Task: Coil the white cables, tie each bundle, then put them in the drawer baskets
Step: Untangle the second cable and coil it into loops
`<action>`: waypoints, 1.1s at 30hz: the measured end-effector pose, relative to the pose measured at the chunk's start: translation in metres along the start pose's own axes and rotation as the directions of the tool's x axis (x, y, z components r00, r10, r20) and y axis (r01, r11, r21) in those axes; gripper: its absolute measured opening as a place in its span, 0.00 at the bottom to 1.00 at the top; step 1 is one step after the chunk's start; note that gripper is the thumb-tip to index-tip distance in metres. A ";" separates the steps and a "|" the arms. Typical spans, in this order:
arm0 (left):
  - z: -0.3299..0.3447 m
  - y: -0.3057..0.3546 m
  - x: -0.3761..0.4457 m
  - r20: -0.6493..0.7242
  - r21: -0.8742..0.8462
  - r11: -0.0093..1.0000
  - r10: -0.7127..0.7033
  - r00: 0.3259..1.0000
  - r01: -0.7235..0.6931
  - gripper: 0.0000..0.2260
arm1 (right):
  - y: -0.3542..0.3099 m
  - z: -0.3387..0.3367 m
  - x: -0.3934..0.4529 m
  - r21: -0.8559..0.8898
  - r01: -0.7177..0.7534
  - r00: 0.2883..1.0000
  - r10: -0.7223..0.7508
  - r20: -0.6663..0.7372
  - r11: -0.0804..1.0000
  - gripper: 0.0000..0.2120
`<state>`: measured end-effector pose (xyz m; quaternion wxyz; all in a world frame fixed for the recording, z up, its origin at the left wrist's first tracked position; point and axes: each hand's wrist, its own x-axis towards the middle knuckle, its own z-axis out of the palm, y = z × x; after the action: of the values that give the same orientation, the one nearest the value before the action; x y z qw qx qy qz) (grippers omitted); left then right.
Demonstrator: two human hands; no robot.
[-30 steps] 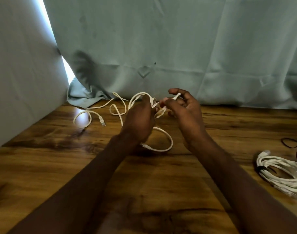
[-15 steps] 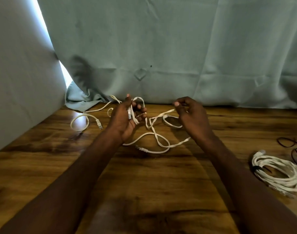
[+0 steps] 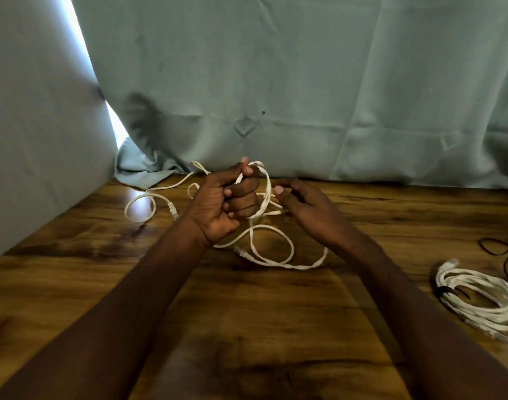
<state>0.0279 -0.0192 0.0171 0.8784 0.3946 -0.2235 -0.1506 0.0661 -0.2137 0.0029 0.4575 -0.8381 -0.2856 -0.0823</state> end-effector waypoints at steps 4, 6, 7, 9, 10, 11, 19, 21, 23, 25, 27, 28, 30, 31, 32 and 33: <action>0.006 -0.003 -0.003 0.045 0.043 0.994 -0.102 0.994 0.100 0.14 | -0.005 -0.009 -0.002 0.121 0.116 0.984 -0.130 0.123 0.986 0.27; 0.007 -0.003 -0.004 0.056 0.046 0.990 -0.137 0.989 0.135 0.14 | -0.005 -0.012 -0.002 0.293 0.135 0.971 -0.186 0.151 0.947 0.25; 0.008 -0.003 -0.004 0.055 0.047 0.989 -0.146 0.988 0.143 0.14 | -0.005 -0.012 -0.001 0.372 0.124 0.972 -0.188 0.140 0.920 0.21; 0.011 -0.004 -0.005 0.045 0.040 0.989 -0.145 0.988 0.143 0.15 | -0.006 -0.009 -0.002 0.514 0.061 0.983 -0.140 0.117 0.855 0.14; 0.013 -0.005 -0.004 0.038 0.031 0.990 -0.136 0.990 0.135 0.15 | -0.006 -0.007 -0.002 0.577 0.027 0.987 -0.112 0.113 0.816 0.12; 0.015 -0.008 -0.003 0.032 0.022 0.992 -0.124 0.992 0.123 0.16 | -0.006 -0.005 -0.003 0.615 0.001 0.992 -0.078 0.098 0.789 0.11; 0.021 -0.021 -0.004 0.101 -0.016 0.989 -0.145 0.984 0.147 0.14 | -0.008 -0.004 0.002 0.569 -0.083 0.967 0.205 -0.153 0.818 0.12; 0.021 -0.023 -0.004 0.104 -0.035 0.987 -0.151 0.983 0.156 0.13 | -0.007 -0.002 0.002 0.574 -0.079 0.951 0.235 -0.202 0.815 0.12; 0.020 -0.023 -0.003 0.063 -0.020 0.992 -0.124 0.990 0.125 0.11 | -0.006 -0.003 0.003 0.605 -0.095 0.942 0.269 -0.203 0.791 0.11; 0.017 -0.018 -0.002 0.063 -0.126 0.990 -0.060 0.996 0.068 0.09 | -0.004 -0.009 0.002 0.593 -0.123 0.959 0.250 -0.137 0.796 0.10; 0.012 -0.010 -0.001 0.076 -0.263 0.965 0.021 0.997 0.000 0.07 | -0.004 -0.011 -0.001 0.501 -0.129 0.985 0.168 -0.033 0.856 0.10; 0.011 -0.006 -0.001 0.074 -0.304 0.952 0.051 0.996 -0.026 0.07 | -0.005 -0.009 -0.004 0.443 -0.120 0.992 0.128 0.013 0.889 0.11; 0.009 -0.003 0.000 0.067 -0.360 0.931 0.086 0.994 -0.056 0.09 | -0.013 0.004 -0.008 0.395 -0.118 0.992 0.090 0.089 0.911 0.14; 0.008 -0.003 0.000 0.059 -0.372 0.926 0.101 0.993 -0.072 0.09 | -0.017 0.012 -0.008 0.425 -0.137 0.989 0.098 0.113 0.895 0.15; 0.007 -0.002 0.000 0.044 -0.366 0.926 0.115 0.992 -0.091 0.10 | -0.022 0.018 -0.008 0.483 -0.169 0.984 0.123 0.125 0.859 0.15; 0.006 -0.002 0.000 0.030 -0.347 0.932 0.124 0.992 -0.106 0.10 | -0.028 0.022 -0.007 0.560 -0.207 0.978 0.159 0.135 0.802 0.13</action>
<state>0.0248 -0.0242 0.0195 0.9352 0.2172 -0.2387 -0.1459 0.0424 -0.1874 0.0077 0.6810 -0.6888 -0.2332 0.0855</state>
